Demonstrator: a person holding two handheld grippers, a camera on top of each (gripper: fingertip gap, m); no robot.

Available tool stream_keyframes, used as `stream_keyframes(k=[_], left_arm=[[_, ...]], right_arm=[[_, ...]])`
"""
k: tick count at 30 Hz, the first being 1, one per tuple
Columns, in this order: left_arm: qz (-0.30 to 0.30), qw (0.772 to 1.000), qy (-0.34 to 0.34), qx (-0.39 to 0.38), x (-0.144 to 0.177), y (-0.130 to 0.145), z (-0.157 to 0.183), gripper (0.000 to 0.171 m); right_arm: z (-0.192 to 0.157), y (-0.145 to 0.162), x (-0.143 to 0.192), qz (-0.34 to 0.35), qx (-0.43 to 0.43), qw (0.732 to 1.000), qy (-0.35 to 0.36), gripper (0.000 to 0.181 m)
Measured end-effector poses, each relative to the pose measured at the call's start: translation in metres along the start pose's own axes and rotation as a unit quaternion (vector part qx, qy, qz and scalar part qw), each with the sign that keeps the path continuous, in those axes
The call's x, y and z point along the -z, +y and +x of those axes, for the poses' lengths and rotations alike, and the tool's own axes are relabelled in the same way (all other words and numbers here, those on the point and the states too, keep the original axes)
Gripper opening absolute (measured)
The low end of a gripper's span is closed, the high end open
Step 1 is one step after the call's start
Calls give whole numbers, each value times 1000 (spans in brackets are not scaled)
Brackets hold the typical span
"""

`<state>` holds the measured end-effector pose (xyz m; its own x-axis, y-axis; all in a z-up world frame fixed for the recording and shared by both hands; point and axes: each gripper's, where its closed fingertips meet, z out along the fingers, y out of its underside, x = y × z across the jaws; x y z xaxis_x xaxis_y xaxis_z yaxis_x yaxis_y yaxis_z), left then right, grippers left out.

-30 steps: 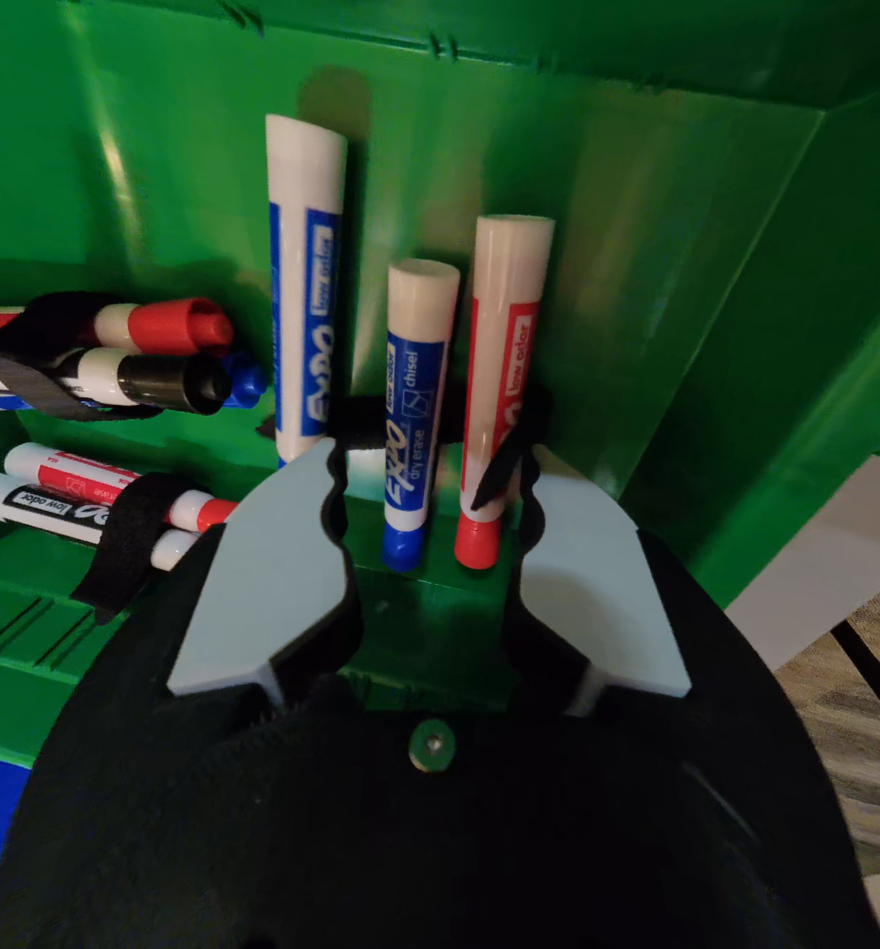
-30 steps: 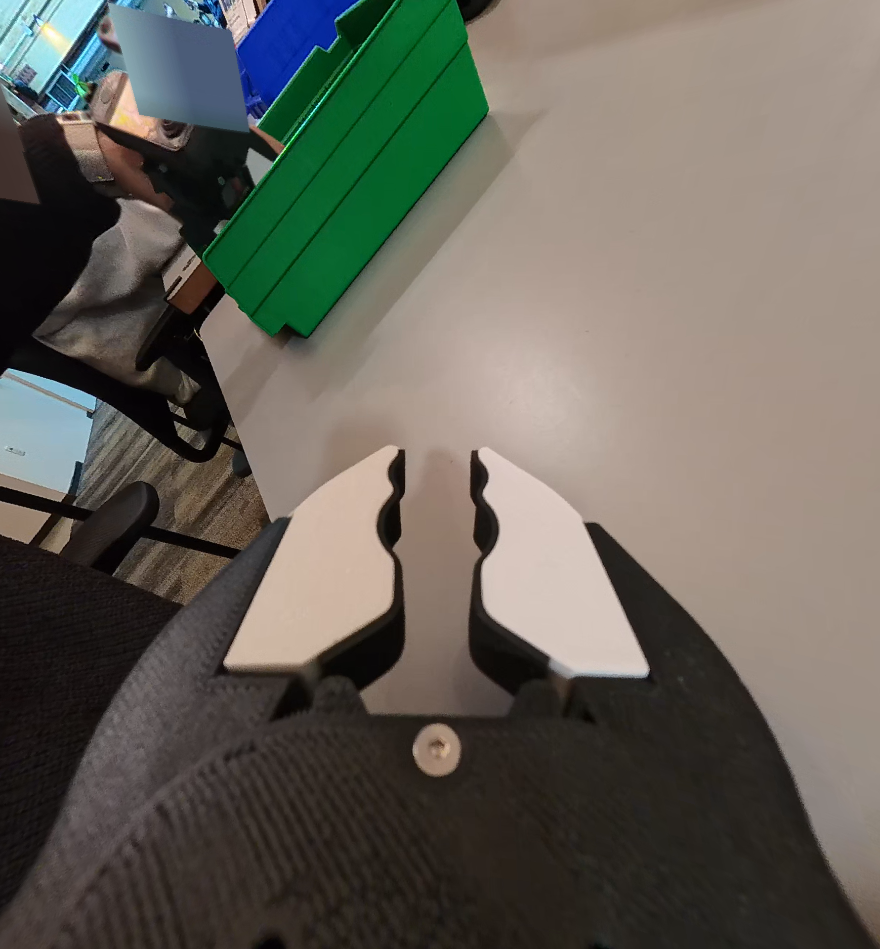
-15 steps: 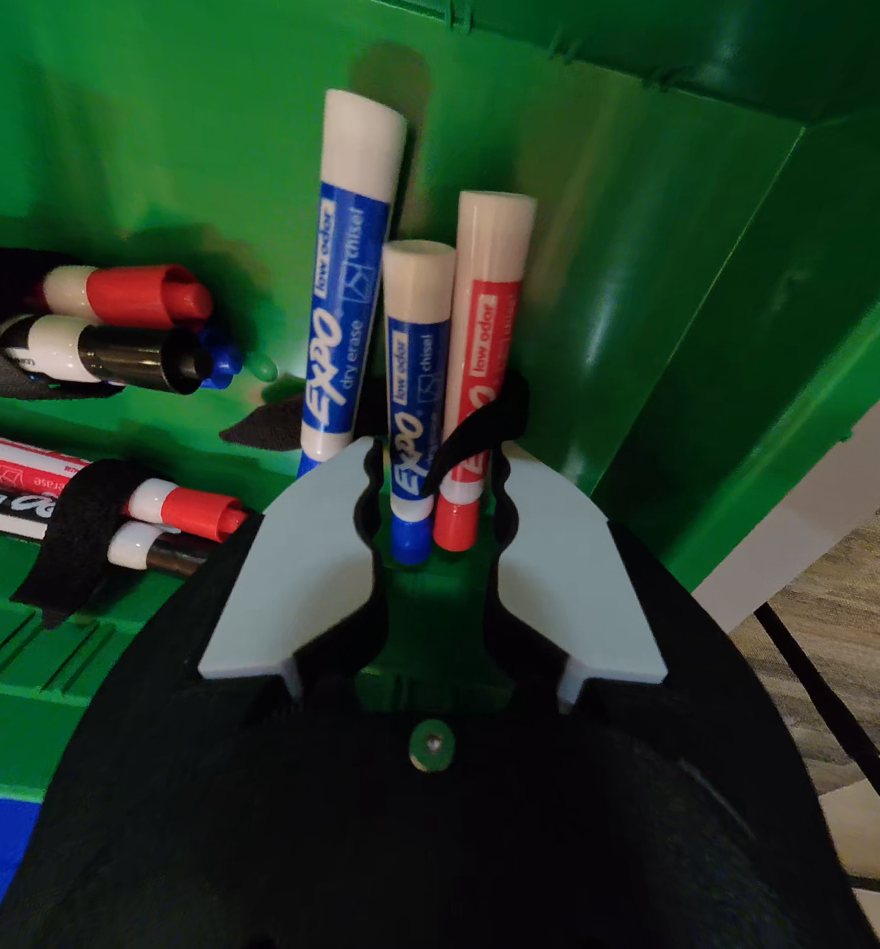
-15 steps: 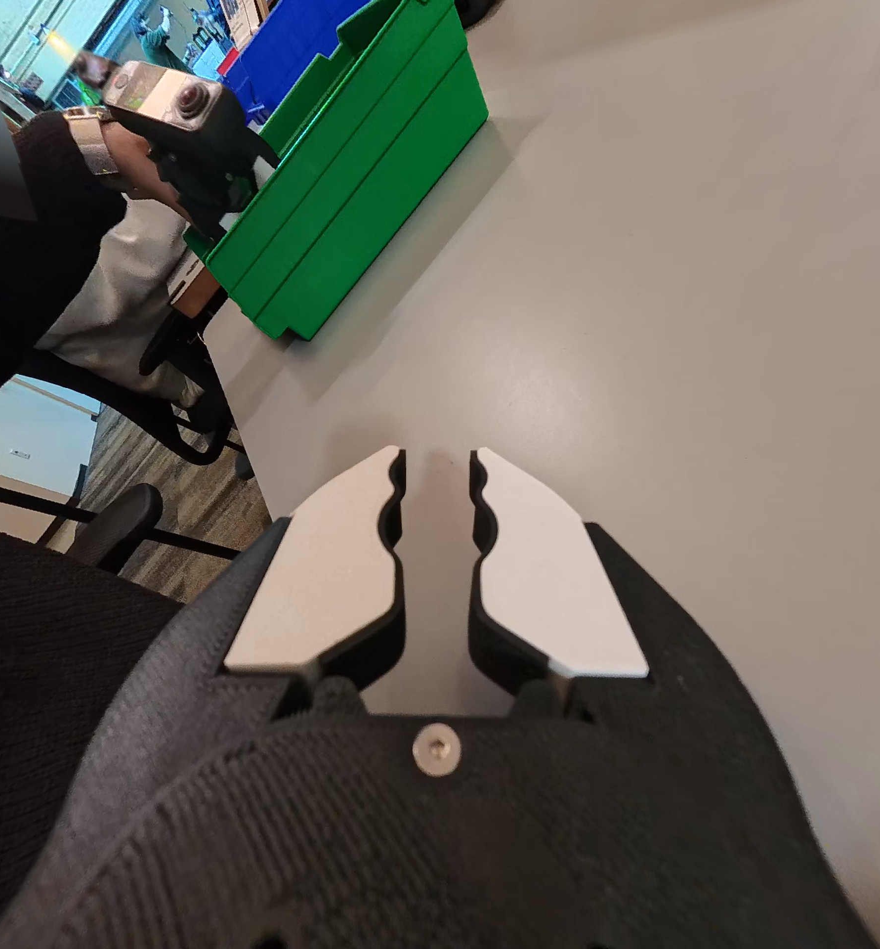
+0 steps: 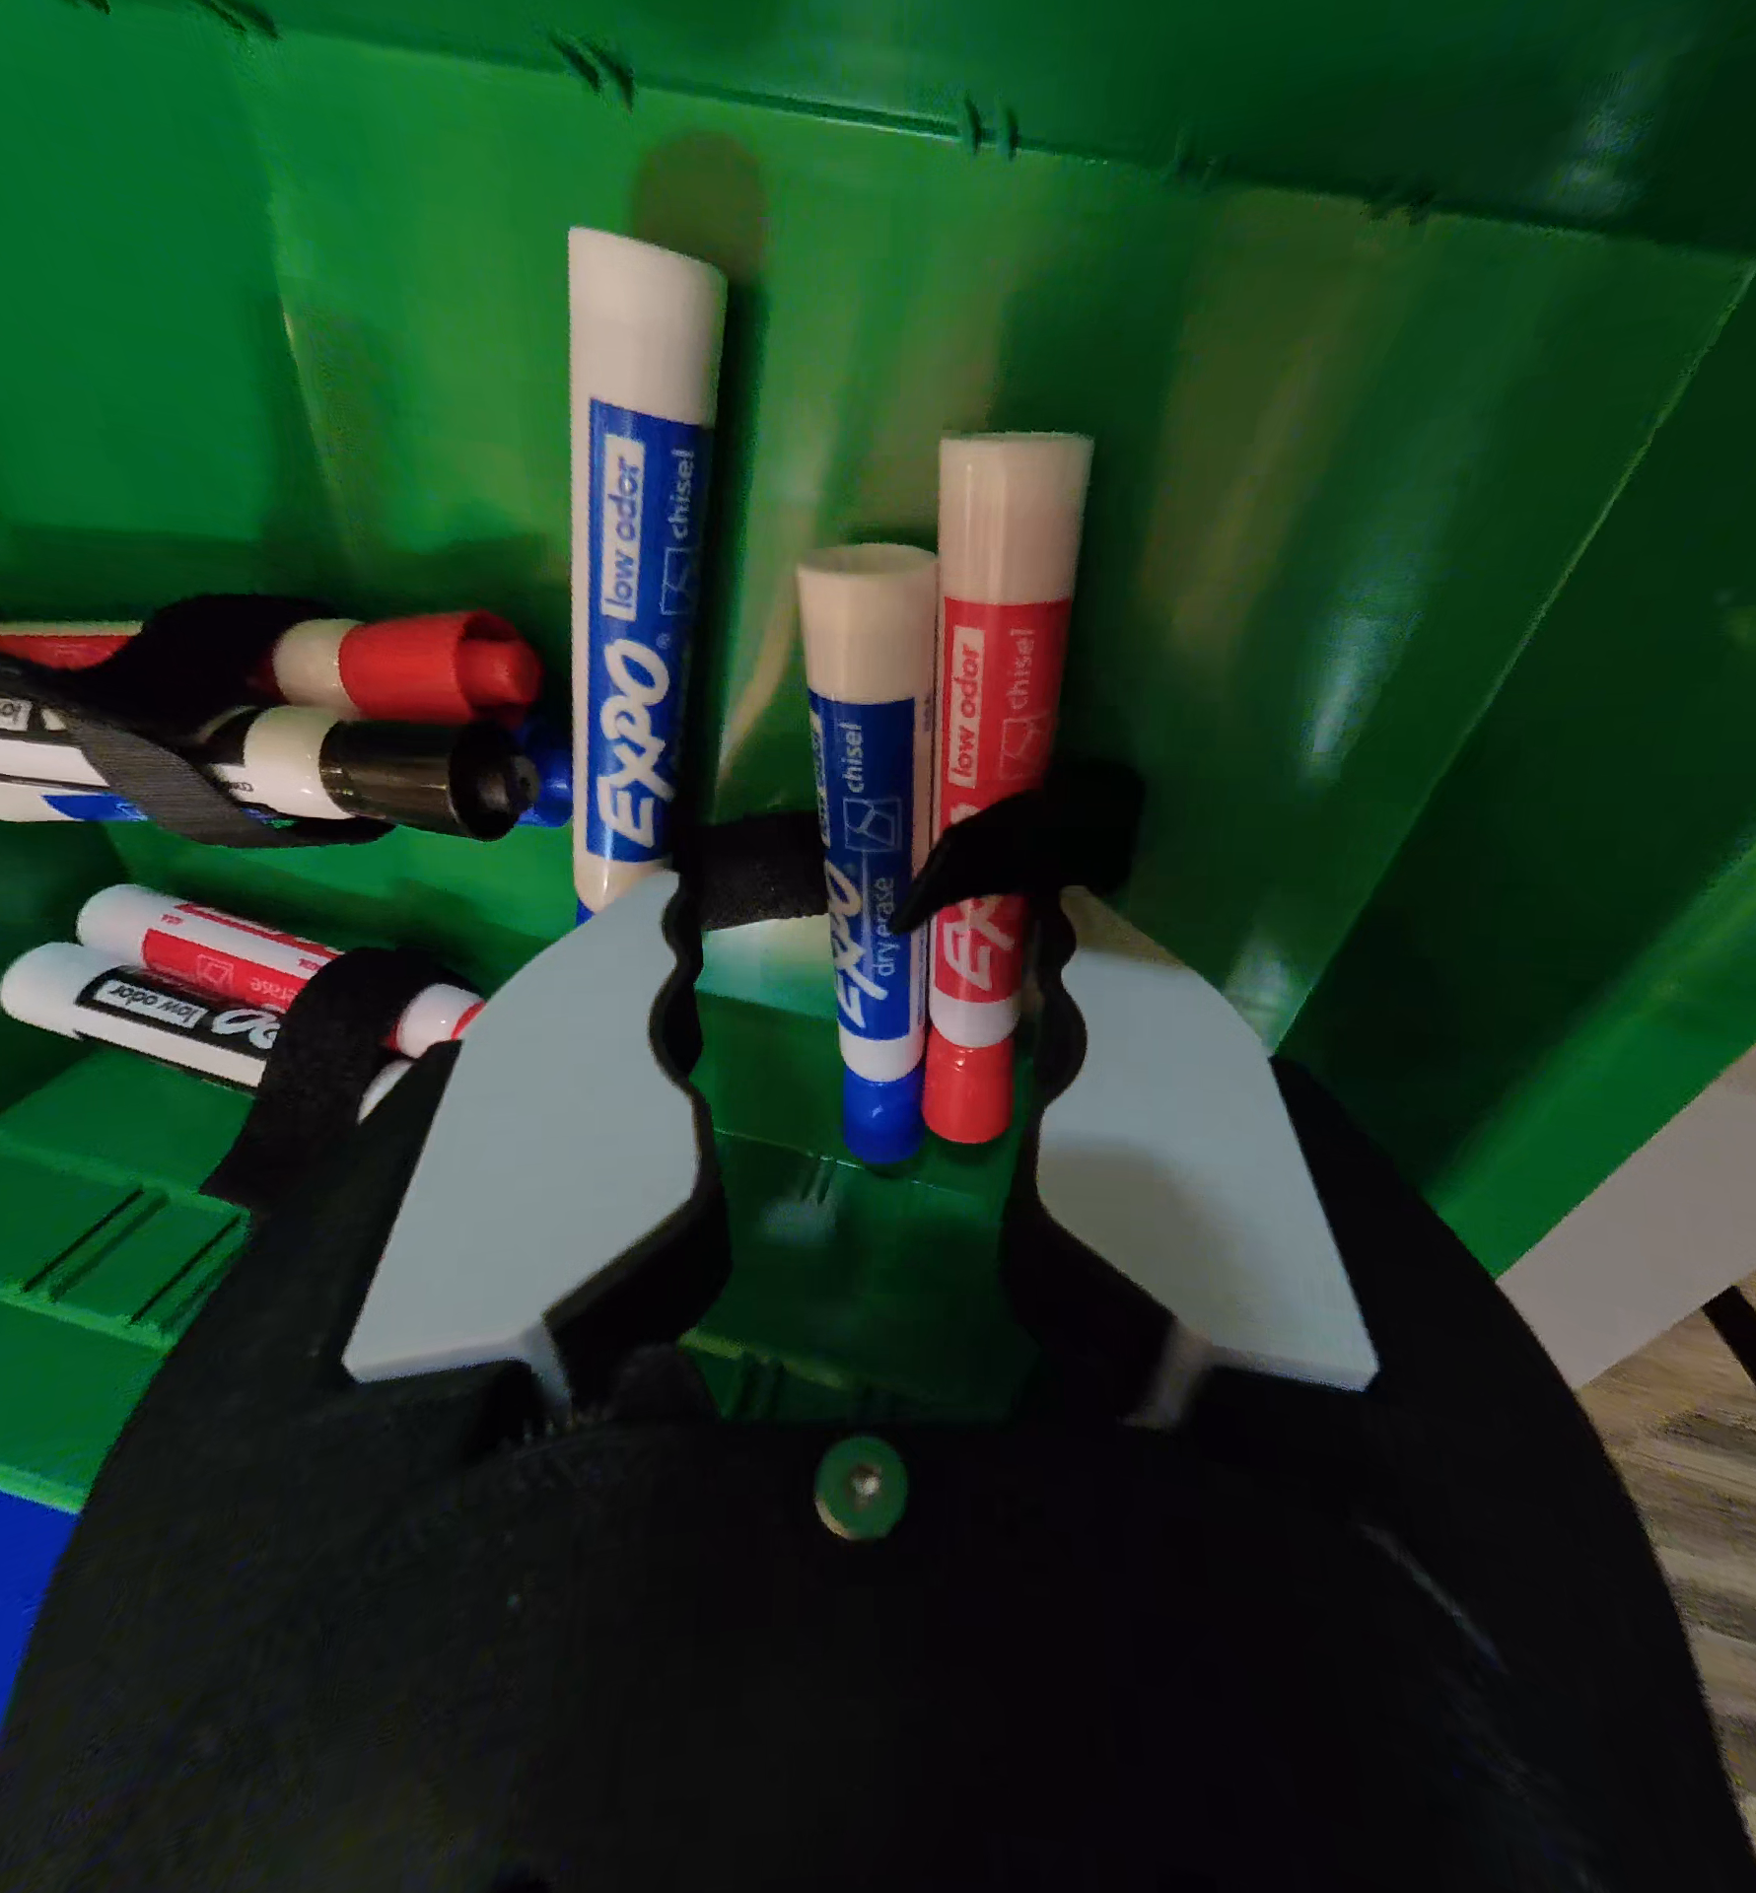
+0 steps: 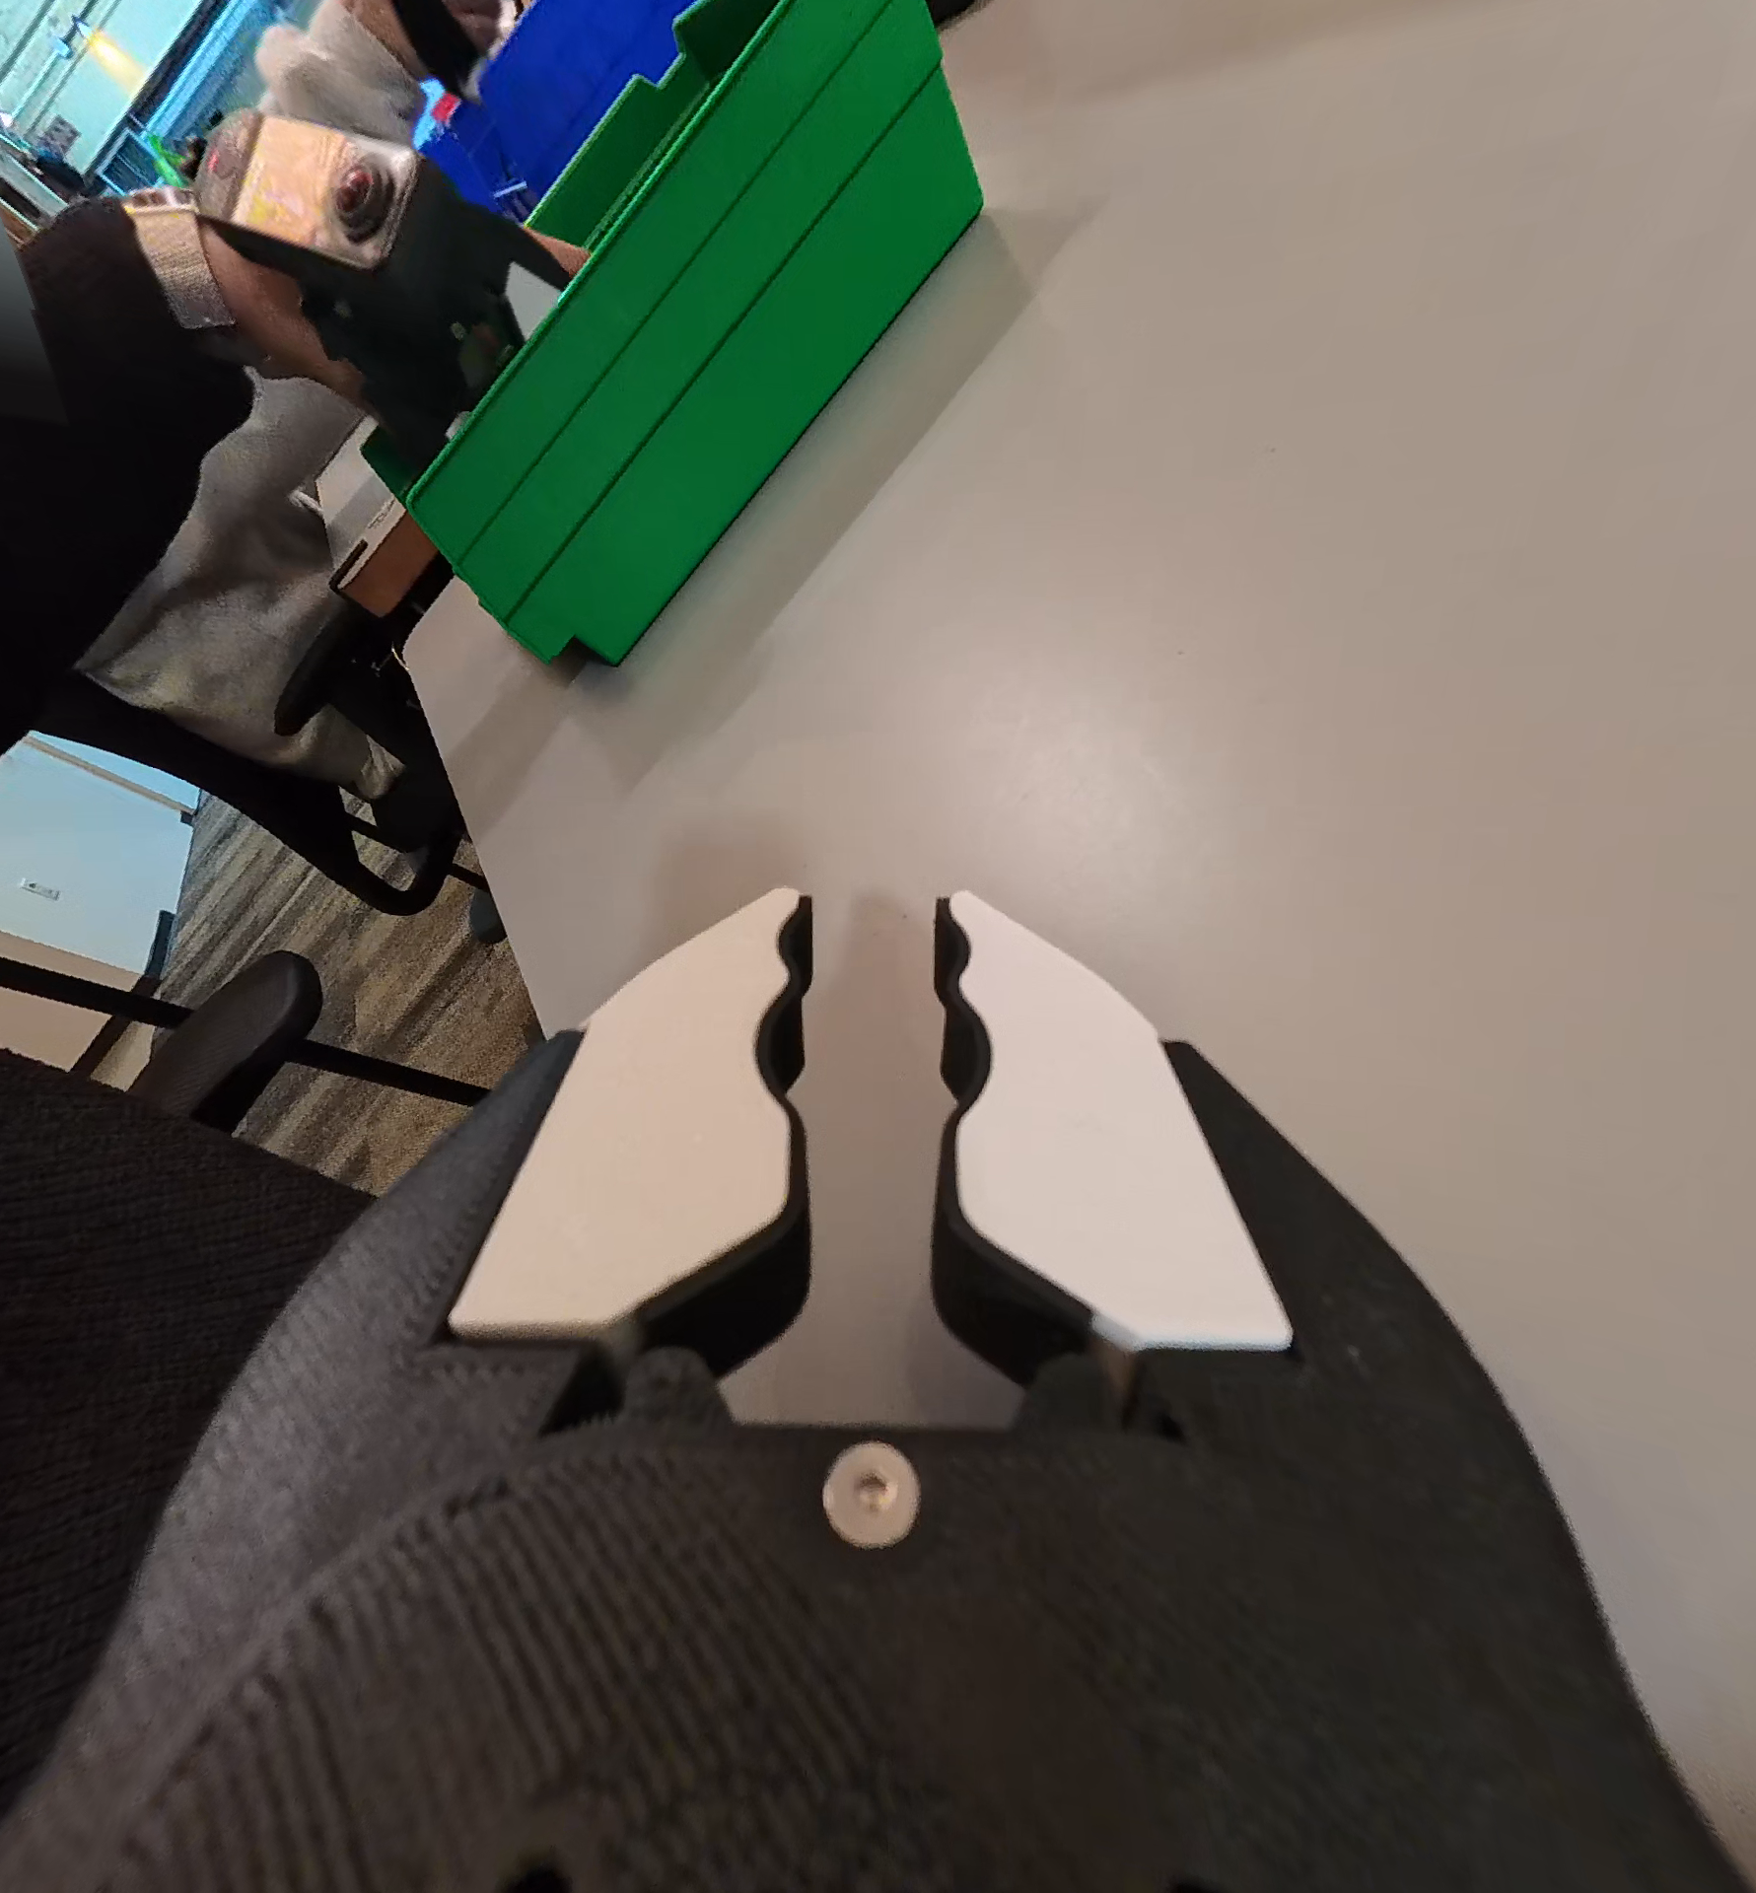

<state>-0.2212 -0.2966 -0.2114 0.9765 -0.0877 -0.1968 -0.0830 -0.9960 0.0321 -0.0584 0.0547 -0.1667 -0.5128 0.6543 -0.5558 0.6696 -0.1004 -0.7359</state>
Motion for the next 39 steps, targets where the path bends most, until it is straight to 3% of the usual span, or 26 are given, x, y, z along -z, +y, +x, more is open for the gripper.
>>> stream_keyframes(k=[16,25,27,39], left_arm=[[23,999,21,44,11,0,6,64],[-2,999,37,24,0,-3,10,62],[-2,997,64,31,0,-2,17,47],[-12,995,88,44,4,-5,16,38]], right_arm=[[1,0,0,0,-3,1000,-3,22],[1,0,0,0,-2,1000,-1,22],[1,-1,0,2,-3,1000,-2,22],[-2,-4,4,8,-2,1000,-6,22]])
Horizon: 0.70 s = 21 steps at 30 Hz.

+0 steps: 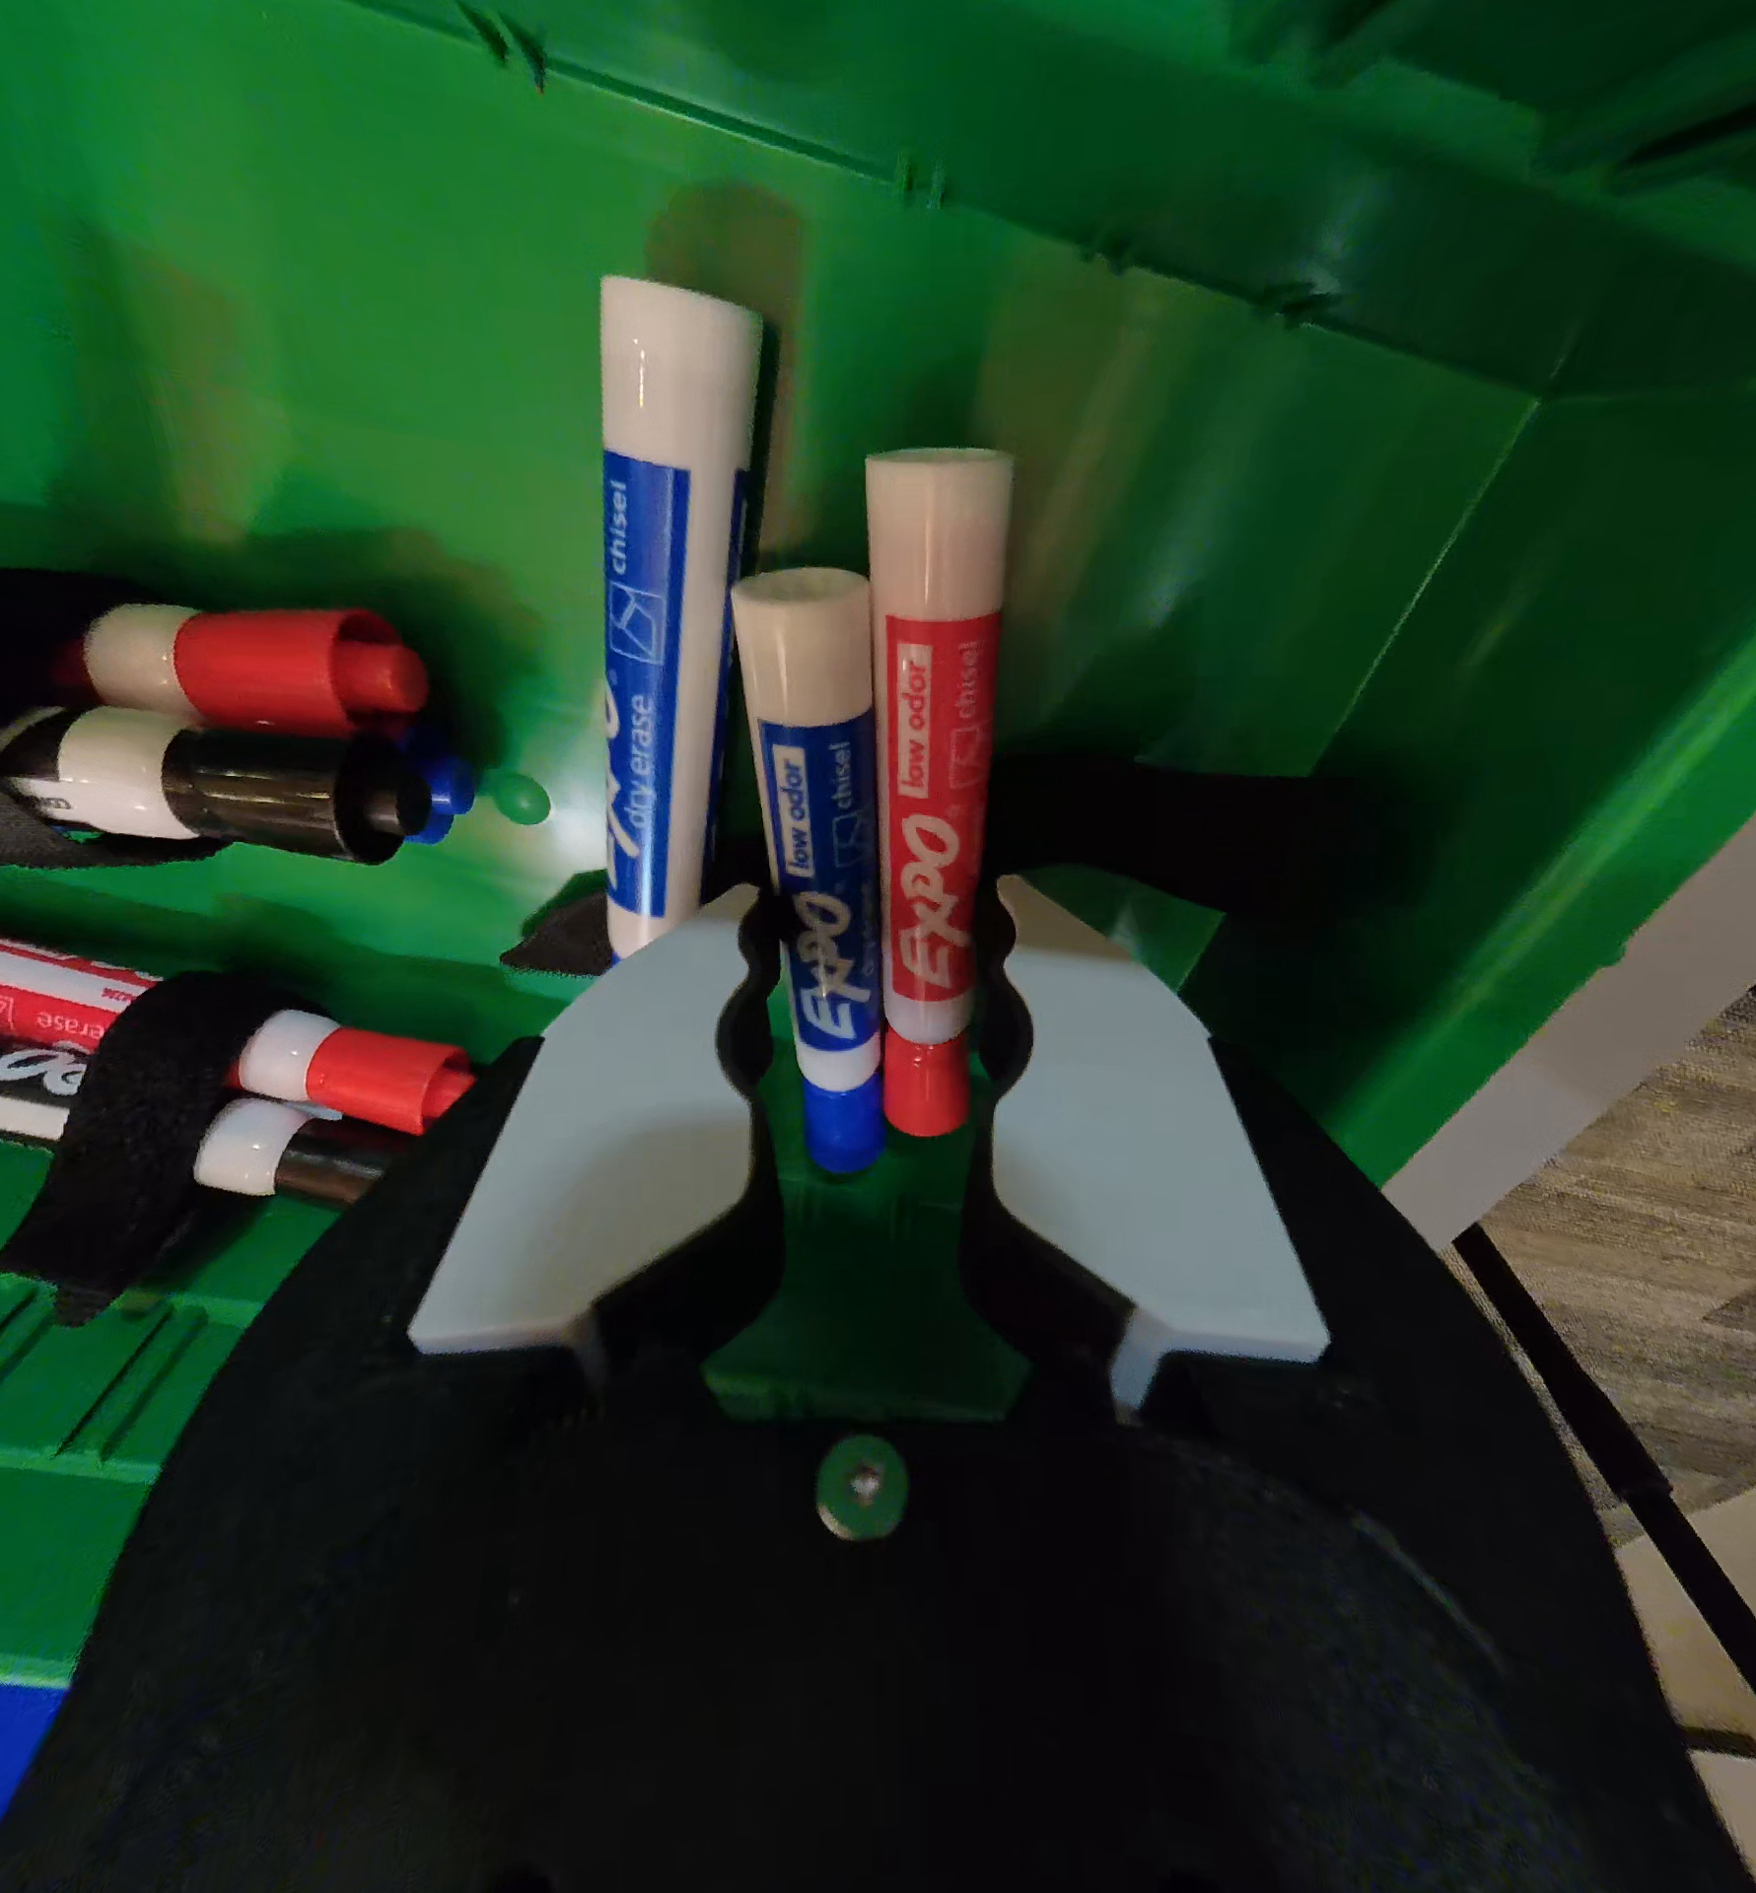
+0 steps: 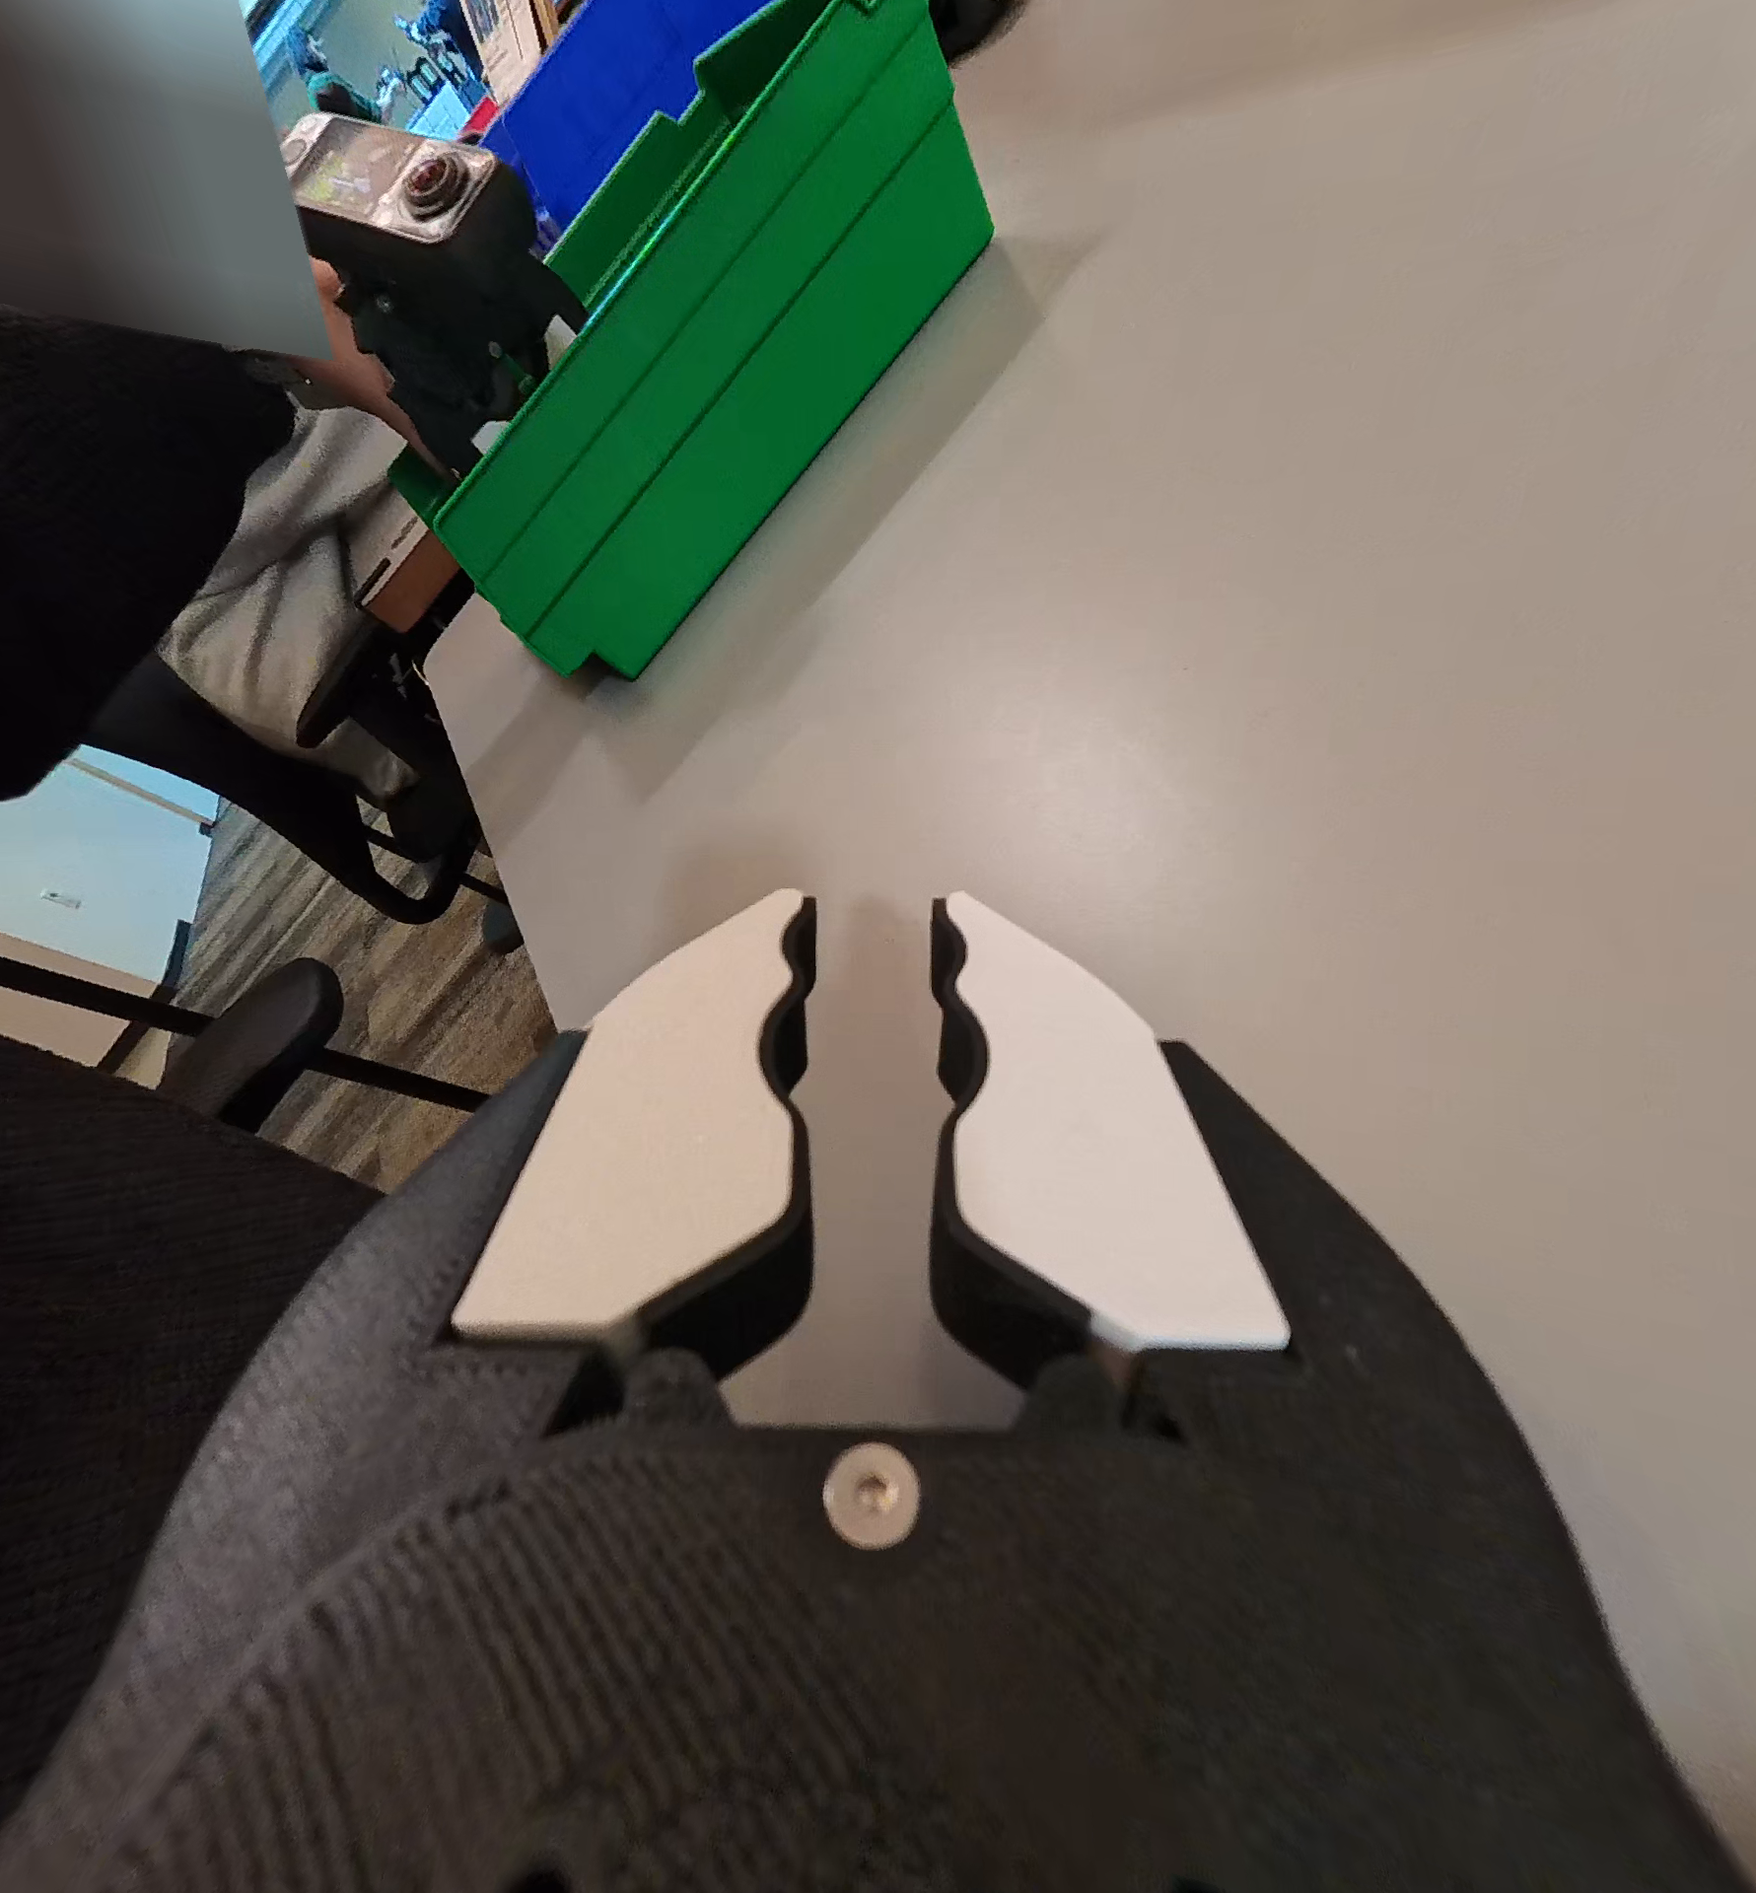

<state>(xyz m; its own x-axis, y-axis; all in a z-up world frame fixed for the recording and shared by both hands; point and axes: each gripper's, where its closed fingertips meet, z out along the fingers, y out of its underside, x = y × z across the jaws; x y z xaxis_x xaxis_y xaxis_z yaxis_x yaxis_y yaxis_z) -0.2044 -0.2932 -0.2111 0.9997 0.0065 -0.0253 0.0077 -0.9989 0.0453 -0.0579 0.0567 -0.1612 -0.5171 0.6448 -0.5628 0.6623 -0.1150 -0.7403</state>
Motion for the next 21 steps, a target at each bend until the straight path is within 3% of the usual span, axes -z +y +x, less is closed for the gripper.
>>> stream_keyframes(k=[4,6,11,18,21], left_arm=[[22,1000,-10,1,10,-3,-1,35],[61,998,-14,4,24,-11,-1,0],[50,998,-16,33,26,-1,-6,1],[59,987,-141,53,21,6,-51,15],[60,988,-124,70,17,10,-57,23]], right_arm=[[0,-1,0,1,-3,1000,-2,22],[-1,0,0,0,-2,1000,-4,22],[-3,0,-1,-1,-1,1000,-6,22],[-2,0,-1,0,-1,1000,-2,22],[-1,1,-2,-2,-2,1000,-2,22]])
